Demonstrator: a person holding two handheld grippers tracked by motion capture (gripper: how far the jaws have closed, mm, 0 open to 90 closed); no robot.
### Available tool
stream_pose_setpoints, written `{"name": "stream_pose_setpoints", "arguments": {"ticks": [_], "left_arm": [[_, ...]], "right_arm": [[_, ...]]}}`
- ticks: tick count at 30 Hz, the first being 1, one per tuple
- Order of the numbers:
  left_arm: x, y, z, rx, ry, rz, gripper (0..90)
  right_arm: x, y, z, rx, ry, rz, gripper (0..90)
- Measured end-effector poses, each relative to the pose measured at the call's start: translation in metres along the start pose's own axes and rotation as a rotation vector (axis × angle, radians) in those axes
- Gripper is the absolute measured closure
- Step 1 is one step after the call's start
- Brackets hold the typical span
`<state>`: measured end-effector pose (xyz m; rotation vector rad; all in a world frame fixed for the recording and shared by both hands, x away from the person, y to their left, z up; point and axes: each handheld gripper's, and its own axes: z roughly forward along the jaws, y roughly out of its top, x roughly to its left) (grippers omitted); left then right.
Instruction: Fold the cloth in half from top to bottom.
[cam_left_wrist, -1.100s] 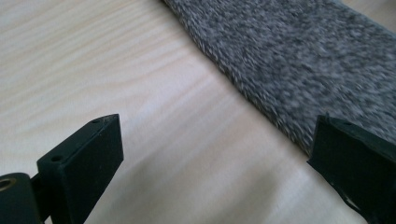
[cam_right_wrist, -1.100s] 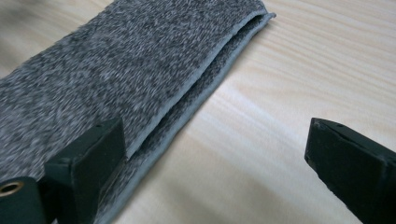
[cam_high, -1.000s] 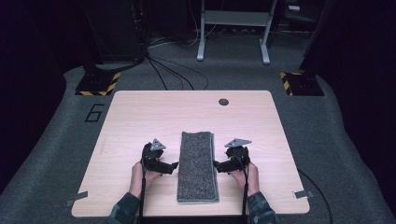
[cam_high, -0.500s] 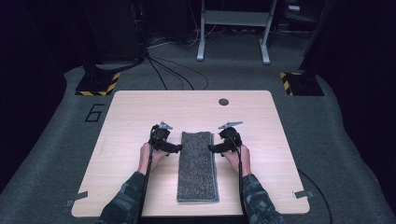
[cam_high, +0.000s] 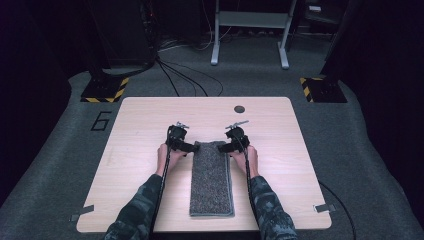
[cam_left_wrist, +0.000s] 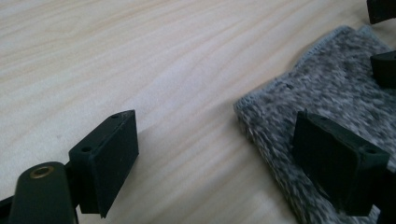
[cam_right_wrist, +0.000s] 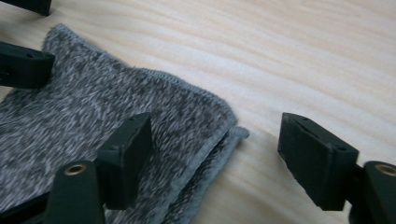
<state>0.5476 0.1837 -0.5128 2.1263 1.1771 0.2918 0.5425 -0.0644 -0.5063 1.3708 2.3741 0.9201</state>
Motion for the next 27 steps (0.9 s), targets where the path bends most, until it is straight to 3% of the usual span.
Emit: {"name": "stream_pose_setpoints", "arguments": {"ticks": [5, 12, 14, 17, 20, 27], "left_arm": [[-0.004, 0.002, 0.002, 0.009, 0.025, 0.027, 17.9], [-0.01, 0.002, 0.002, 0.006, 0.059, 0.092, 32.0], [-0.012, 0.002, 0.002, 0.008, 0.056, 0.107, 35.1], [-0.014, 0.001, 0.002, 0.001, 0.043, 0.129, 44.3], [-0.017, 0.0, 0.001, -0.004, 0.031, 0.146, 52.7], [-0.022, -0.005, 0.0, -0.034, -0.002, 0.152, 73.3]], "right_arm": [[-0.004, -0.001, 0.002, -0.006, -0.003, 0.0, 35.2], [-0.005, -0.004, -0.001, -0.013, 0.014, -0.014, 51.8], [-0.005, -0.005, -0.001, -0.021, 0.013, -0.019, 55.1], [-0.004, -0.004, 0.0, -0.023, 0.0, -0.026, 68.0], [-0.004, -0.004, -0.001, -0.02, 0.02, -0.017, 75.8], [-0.005, -0.004, -0.001, -0.008, 0.051, -0.027, 84.5]]}}
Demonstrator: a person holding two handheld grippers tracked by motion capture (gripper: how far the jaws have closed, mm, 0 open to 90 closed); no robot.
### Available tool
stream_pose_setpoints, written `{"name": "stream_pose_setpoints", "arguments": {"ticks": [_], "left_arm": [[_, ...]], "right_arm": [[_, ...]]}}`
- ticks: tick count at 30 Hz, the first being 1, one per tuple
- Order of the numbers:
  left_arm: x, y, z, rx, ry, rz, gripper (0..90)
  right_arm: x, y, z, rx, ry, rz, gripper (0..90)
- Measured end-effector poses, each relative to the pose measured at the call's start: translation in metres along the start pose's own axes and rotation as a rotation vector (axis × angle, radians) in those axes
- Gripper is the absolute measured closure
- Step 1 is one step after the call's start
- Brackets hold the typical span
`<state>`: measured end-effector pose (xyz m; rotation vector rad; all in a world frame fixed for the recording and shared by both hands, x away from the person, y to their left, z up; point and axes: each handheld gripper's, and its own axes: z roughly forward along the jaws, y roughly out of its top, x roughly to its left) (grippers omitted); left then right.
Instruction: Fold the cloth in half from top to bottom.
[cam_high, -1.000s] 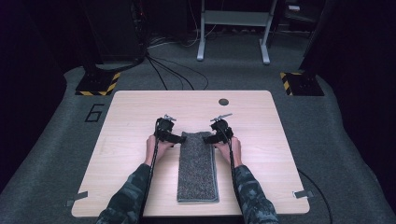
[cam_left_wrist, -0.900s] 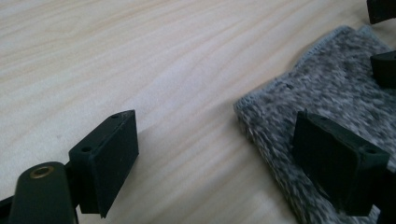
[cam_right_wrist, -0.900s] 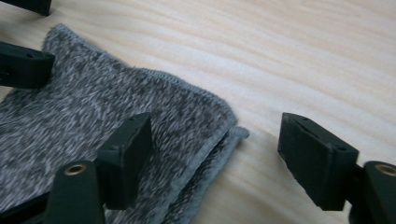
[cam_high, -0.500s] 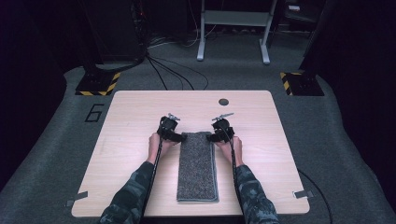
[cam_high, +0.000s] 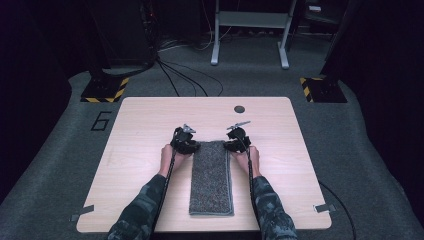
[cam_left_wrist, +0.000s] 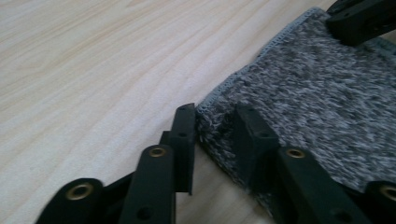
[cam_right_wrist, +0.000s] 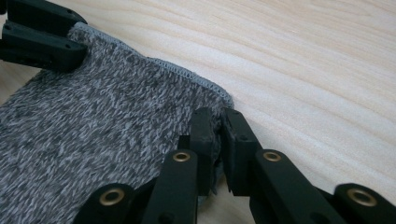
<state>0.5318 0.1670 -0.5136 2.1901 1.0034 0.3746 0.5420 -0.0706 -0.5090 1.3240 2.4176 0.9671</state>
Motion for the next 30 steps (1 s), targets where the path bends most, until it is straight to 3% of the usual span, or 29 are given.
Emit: {"name": "stream_pose_setpoints", "arguments": {"ticks": [6, 14, 22, 30], "left_arm": [[-0.002, -0.001, 0.0, 0.0, -0.016, -0.018, 84.4], [0.0, 0.0, -0.001, -0.01, -0.02, -0.039, 86.1], [-0.001, 0.009, -0.015, -0.06, 0.001, -0.031, 86.0], [0.001, 0.025, -0.033, -0.123, 0.026, -0.034, 86.2]], "right_arm": [[0.003, -0.001, 0.0, -0.006, -0.014, -0.021, 85.9], [0.004, 0.001, -0.002, -0.002, -0.037, -0.001, 86.5], [0.007, 0.007, -0.019, -0.077, -0.056, -0.003, 86.3], [0.01, 0.022, -0.039, -0.138, -0.079, -0.038, 86.3]]}}
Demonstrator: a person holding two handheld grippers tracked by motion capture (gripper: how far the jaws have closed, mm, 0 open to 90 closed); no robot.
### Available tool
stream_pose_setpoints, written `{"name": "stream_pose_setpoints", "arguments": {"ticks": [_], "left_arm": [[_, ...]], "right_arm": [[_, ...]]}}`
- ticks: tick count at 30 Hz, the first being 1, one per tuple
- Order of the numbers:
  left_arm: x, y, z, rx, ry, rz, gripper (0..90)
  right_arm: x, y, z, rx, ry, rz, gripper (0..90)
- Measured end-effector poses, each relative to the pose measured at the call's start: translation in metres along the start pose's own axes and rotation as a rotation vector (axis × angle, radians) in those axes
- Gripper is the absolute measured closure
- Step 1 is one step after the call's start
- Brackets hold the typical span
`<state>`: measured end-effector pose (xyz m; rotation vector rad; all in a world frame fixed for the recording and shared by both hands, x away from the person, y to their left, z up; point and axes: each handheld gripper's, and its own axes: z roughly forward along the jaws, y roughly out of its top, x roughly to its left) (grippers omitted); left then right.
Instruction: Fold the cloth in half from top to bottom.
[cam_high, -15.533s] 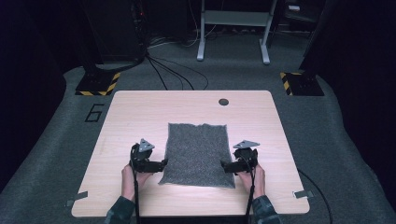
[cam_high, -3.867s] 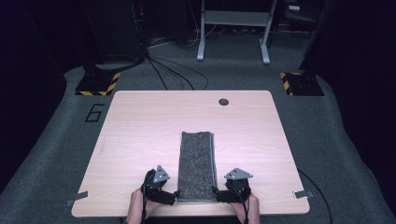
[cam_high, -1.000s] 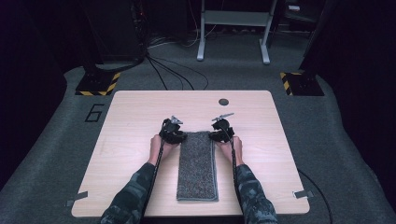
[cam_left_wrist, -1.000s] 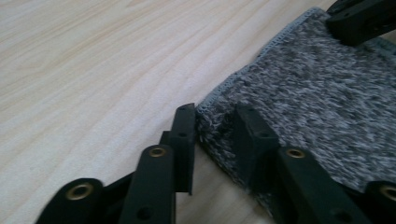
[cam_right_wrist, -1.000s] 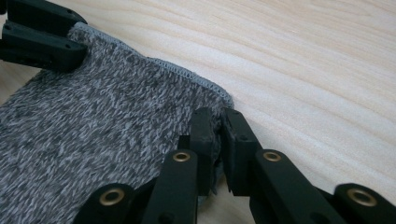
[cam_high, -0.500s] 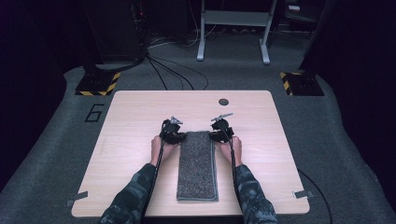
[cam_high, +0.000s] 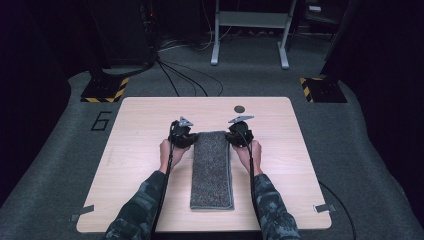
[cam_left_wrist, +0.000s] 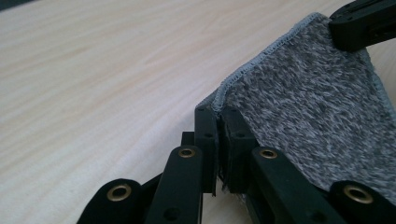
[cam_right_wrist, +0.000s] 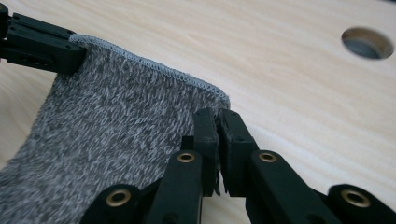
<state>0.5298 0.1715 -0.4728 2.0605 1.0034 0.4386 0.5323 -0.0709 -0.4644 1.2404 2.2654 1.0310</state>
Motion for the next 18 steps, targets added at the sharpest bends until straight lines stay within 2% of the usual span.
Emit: {"name": "stream_pose_setpoints", "arguments": {"ticks": [8, 15, 16, 18], "left_arm": [[0.001, 0.017, -0.018, -0.047, 0.025, 0.027, 86.3], [0.001, 0.036, -0.041, -0.113, 0.043, 0.046, 86.4], [0.0, 0.037, -0.043, -0.118, 0.042, 0.049, 86.3], [-0.002, 0.038, -0.048, -0.123, 0.035, 0.055, 86.3]], "right_arm": [[0.0, 0.018, -0.011, -0.033, -0.014, -0.023, 86.4], [0.001, 0.038, -0.034, -0.111, -0.016, -0.053, 86.4], [0.003, 0.039, -0.038, -0.121, -0.015, -0.049, 86.4], [0.005, 0.04, -0.043, -0.133, -0.015, -0.073, 86.4]]}}
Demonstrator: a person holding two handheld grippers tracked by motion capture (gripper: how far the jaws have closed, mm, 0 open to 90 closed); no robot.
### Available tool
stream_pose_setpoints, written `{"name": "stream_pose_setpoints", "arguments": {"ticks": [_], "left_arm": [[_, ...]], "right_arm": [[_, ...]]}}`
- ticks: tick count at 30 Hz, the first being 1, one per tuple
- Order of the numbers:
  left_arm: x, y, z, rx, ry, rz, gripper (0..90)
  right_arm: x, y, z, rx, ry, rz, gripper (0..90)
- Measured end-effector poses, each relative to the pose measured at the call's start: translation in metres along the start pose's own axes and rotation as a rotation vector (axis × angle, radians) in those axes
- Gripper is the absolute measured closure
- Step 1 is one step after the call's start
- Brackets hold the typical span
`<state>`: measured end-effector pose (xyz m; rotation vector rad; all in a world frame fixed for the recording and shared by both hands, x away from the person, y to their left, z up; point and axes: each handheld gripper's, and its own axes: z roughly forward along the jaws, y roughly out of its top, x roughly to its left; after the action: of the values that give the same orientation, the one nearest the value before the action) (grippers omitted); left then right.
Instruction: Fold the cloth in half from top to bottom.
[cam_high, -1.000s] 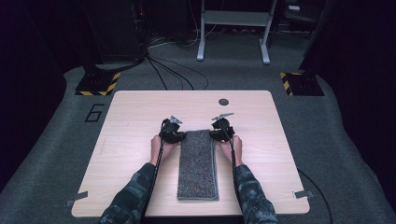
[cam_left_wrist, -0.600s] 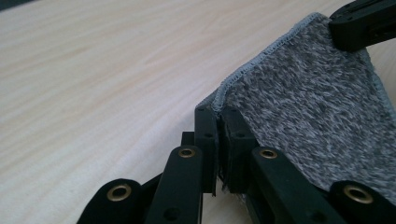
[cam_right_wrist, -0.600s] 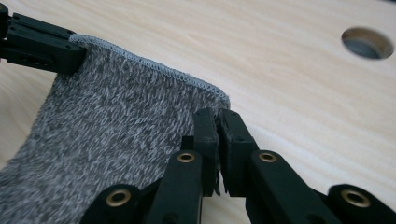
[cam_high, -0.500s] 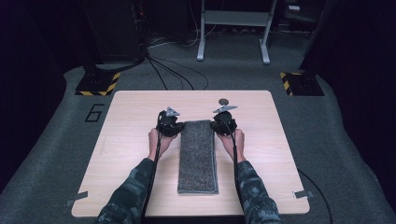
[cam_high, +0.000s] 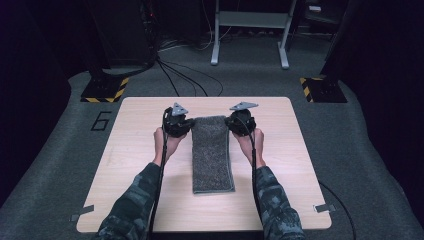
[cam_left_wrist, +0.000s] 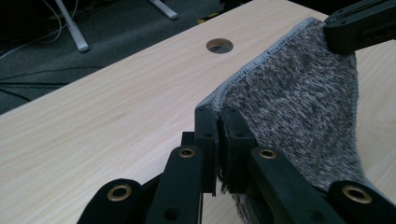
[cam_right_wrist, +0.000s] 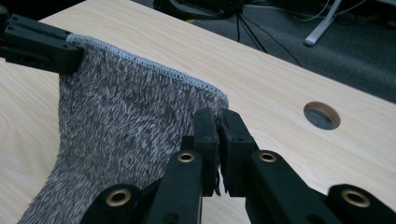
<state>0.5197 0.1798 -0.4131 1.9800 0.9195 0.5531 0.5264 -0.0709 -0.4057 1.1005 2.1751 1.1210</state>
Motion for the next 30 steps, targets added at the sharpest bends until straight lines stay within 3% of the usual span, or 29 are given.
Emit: {"name": "stream_pose_setpoints", "arguments": {"ticks": [6, 17, 30], "left_arm": [[-0.015, -0.012, -0.01, 0.003, -0.033, 0.036, 86.2], [-0.037, -0.042, -0.023, 0.013, -0.087, 0.041, 85.8], [-0.052, -0.081, -0.026, 0.066, -0.143, 0.008, 85.0]], "right_arm": [[0.008, -0.017, -0.011, 0.001, 0.017, -0.029, 86.2], [0.027, -0.055, -0.028, 0.015, 0.046, -0.073, 85.9], [0.05, -0.096, -0.036, 0.05, 0.094, -0.087, 85.5]]}}
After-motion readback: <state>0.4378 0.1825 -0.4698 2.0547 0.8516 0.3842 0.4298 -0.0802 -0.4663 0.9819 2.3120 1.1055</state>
